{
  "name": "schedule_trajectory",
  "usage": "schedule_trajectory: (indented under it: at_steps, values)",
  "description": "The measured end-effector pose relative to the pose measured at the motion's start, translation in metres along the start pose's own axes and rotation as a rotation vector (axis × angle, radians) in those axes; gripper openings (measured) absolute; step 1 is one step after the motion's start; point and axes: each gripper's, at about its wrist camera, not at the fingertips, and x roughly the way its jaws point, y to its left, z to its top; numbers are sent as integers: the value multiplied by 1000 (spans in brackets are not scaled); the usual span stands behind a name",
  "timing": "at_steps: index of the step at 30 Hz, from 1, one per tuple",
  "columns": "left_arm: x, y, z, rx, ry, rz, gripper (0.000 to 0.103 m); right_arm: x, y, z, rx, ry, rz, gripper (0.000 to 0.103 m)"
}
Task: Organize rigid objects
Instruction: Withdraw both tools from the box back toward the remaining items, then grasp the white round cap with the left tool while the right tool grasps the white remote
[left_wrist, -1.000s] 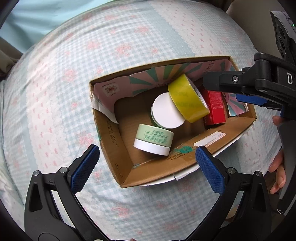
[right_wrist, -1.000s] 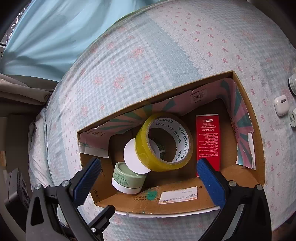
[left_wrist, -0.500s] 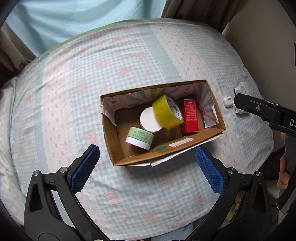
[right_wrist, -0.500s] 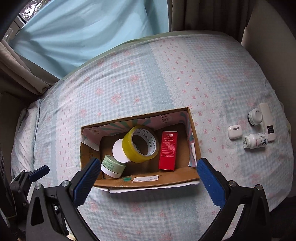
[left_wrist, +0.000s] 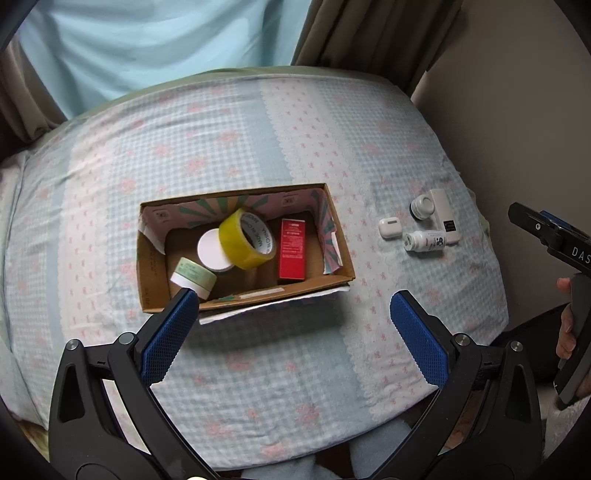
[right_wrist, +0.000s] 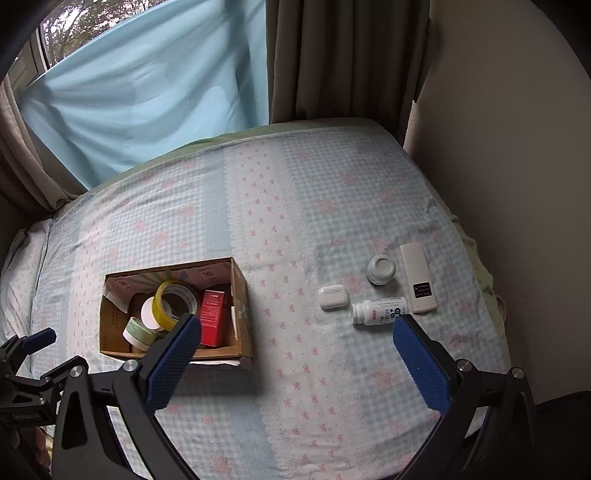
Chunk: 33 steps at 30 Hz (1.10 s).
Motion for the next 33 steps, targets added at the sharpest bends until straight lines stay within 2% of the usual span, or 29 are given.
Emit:
schedule_trajectory:
  at_steps: [5,7,11,15,21,27,33]
  values:
    - [12,-57,-4,-78,-5,34,103,10,-72,-2,-25,-8,13,103]
    - [20,-80,-5,-118,-5,24,103,18,-100,-1,-41,0,22,103]
    - [42,-127,-4,-138,23,29,103,34,-145,9,-70,10,12,103]
    - [56,-163,0,-175,47,10,103,46,-183,24,-51,7,26,103]
    - [87,-199,11,-226,91,-8,103,75,-213,46,-83,1,15,103]
    - [135,-232,40,-153,108,24,103,132,-229,49,-102,13,30,103]
    - [210,-260,73,-33,128,22,103,201,-236,38,-91,70,36,103]
